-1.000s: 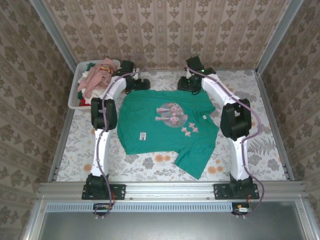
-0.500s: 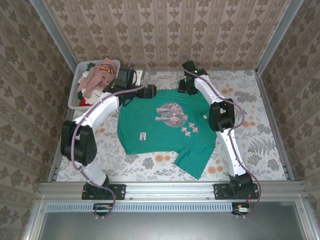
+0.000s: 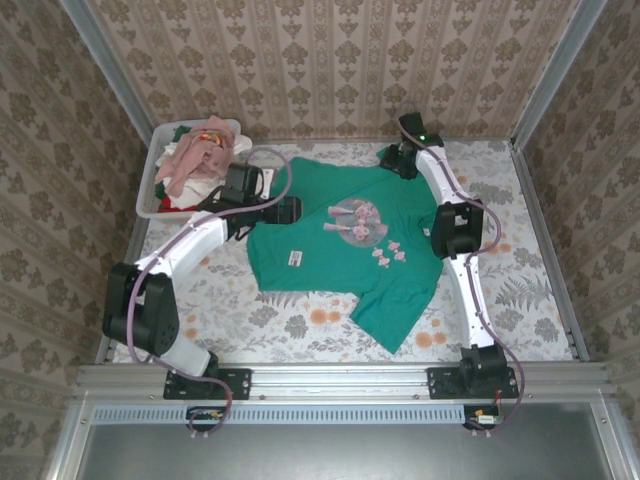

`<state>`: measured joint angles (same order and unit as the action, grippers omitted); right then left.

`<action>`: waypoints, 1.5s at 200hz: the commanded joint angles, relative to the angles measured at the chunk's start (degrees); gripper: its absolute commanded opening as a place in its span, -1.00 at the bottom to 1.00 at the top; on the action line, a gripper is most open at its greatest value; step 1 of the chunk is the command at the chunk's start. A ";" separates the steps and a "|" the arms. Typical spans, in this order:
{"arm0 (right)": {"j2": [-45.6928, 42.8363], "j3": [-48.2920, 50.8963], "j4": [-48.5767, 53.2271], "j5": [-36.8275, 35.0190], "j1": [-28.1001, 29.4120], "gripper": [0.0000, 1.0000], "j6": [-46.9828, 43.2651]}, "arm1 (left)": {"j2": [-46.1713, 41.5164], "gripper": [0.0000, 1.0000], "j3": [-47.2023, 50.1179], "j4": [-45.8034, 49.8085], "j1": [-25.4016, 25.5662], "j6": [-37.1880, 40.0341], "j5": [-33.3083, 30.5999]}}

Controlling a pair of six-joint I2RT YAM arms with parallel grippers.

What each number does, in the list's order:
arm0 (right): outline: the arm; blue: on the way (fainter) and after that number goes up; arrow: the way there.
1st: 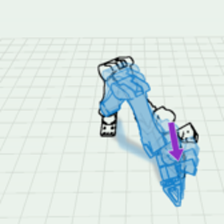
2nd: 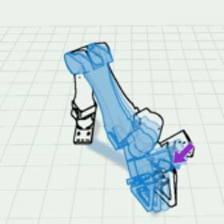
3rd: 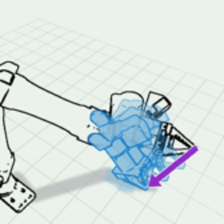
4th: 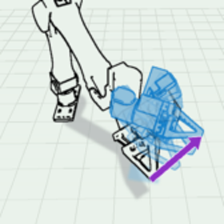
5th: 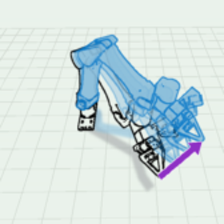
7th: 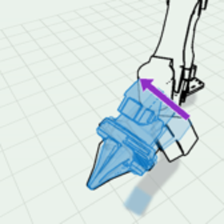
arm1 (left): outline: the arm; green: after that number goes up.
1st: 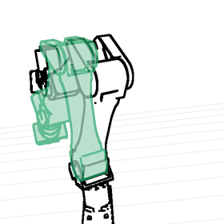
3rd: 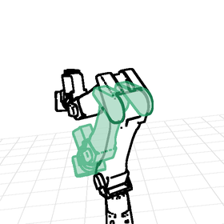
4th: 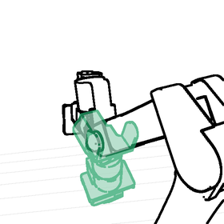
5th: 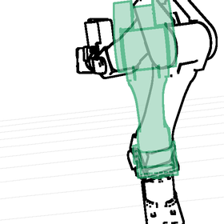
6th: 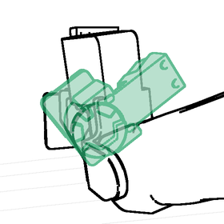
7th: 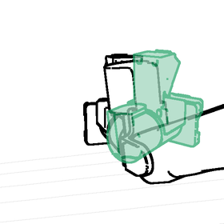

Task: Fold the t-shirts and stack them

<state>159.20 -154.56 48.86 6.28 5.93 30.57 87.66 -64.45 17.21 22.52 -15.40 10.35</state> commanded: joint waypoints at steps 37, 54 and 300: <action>-17.71 10.06 -0.51 1.49 4.64 0.25 -9.48 | -3.56 1.00 5.69 1.96 2.84 -0.50 -4.62; -25.40 19.42 1.34 0.04 7.23 0.32 -13.46 | -5.08 1.00 9.31 3.03 3.18 -1.90 -6.58; -85.90 121.04 -7.97 -19.81 55.86 0.22 24.82 | -1.17 0.22 26.66 -2.59 -0.11 -11.06 -8.42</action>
<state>70.85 -34.15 42.15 -13.69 61.45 52.86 83.15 -37.52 14.70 22.04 -25.30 -0.03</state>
